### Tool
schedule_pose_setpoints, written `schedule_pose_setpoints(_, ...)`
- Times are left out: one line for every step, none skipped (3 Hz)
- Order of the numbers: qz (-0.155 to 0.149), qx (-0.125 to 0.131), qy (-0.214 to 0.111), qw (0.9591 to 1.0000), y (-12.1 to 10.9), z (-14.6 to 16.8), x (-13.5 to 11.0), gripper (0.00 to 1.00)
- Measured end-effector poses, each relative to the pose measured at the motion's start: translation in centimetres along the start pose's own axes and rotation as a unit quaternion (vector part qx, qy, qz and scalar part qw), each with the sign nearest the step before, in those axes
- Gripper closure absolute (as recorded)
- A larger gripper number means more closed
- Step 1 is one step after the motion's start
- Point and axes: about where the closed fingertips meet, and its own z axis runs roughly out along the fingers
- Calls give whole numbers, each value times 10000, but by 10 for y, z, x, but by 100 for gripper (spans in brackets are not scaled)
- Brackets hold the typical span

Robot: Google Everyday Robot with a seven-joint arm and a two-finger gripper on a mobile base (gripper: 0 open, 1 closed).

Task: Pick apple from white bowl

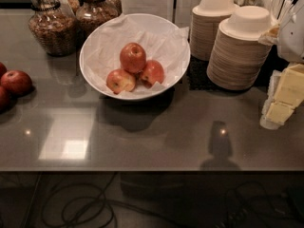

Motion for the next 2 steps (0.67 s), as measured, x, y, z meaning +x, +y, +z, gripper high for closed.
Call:
schedule_pose_setpoints(0,0,-1,10000,0,0,0,0)
schedule_pose_setpoints(-44,39,-82,9999,2,6,-19,0)
